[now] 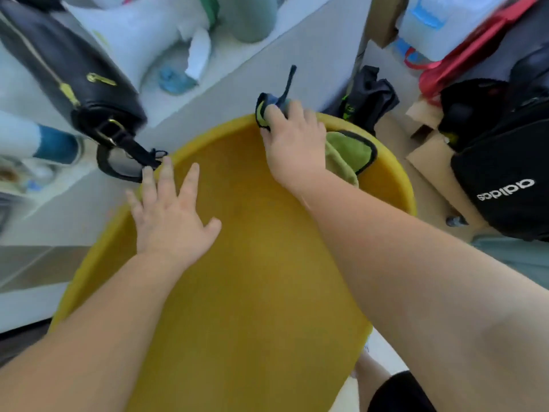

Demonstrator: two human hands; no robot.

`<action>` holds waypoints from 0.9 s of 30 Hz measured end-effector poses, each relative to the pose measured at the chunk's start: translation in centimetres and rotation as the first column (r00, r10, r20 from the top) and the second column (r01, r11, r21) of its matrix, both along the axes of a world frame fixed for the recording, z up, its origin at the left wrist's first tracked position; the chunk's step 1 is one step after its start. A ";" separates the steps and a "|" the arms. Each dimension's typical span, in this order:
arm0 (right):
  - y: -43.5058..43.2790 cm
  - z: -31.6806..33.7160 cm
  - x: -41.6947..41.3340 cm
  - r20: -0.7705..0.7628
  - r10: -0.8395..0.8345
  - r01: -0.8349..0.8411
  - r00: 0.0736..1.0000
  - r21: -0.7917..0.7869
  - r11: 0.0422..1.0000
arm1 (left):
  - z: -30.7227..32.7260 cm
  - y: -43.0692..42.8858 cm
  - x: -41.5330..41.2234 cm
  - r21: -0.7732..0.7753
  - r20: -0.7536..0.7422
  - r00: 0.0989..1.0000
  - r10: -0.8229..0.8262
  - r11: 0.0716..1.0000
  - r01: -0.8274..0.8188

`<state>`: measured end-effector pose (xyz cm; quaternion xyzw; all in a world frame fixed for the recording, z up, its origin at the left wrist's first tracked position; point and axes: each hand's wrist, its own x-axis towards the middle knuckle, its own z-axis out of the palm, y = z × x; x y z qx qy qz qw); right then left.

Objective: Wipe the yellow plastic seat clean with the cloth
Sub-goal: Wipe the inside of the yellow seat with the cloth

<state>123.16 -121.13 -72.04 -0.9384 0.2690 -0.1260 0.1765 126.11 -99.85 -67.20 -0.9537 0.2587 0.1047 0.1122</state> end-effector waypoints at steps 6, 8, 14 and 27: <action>18.4 0.0 3.8 -0.178 0.483 -0.447 0.858 0.207 0.870 | 1.3 17.8 0.3 0.081 -0.019 0.939 0.343 0.937 -0.341; 23.0 0.1 2.9 -0.123 0.453 -0.392 0.883 0.338 0.856 | 1.2 22.6 -1.1 0.057 -0.078 0.911 0.404 0.915 -0.400; 32.2 0.3 -0.8 -0.206 0.284 -0.108 0.936 0.602 0.791 | -0.8 31.2 -5.7 -0.099 -0.302 0.897 0.322 0.926 -0.365; 38.6 1.5 -3.1 -0.289 0.249 0.037 0.924 0.718 0.695 | -2.1 33.8 -7.7 -0.249 -0.314 0.885 0.344 0.870 -0.426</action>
